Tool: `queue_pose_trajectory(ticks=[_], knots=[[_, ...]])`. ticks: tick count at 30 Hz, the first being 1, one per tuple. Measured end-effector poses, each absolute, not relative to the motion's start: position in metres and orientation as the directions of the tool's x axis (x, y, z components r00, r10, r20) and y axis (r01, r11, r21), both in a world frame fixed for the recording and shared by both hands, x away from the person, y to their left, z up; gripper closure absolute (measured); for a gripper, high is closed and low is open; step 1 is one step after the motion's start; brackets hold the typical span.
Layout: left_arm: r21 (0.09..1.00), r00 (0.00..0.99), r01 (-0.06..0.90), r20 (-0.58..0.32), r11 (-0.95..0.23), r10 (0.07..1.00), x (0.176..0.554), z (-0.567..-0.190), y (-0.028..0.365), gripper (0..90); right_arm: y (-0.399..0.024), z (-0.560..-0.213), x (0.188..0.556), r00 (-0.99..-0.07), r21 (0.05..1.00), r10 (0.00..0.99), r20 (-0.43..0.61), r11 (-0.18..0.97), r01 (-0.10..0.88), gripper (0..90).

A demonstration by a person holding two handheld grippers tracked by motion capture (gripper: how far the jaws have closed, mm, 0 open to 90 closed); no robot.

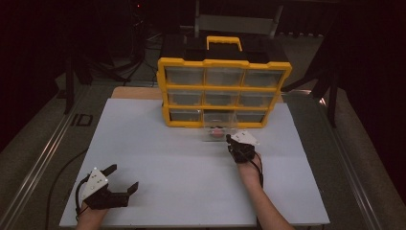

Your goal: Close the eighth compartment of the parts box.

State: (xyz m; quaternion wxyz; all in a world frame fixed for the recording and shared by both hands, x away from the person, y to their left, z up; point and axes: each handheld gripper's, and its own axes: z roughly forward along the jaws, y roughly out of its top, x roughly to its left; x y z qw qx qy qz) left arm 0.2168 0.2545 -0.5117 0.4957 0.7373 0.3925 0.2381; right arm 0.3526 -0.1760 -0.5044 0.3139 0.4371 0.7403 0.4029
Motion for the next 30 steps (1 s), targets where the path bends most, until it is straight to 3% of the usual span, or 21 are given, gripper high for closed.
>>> queue_pose_trajectory(ticks=[30], knots=[[0.92,0.579,0.339,-0.038,-0.198,0.815,0.216,-0.511,0.255,0.2,-0.17,-0.505,0.375,-0.408,0.864,0.906,-0.113,0.292,0.41,90.0]])
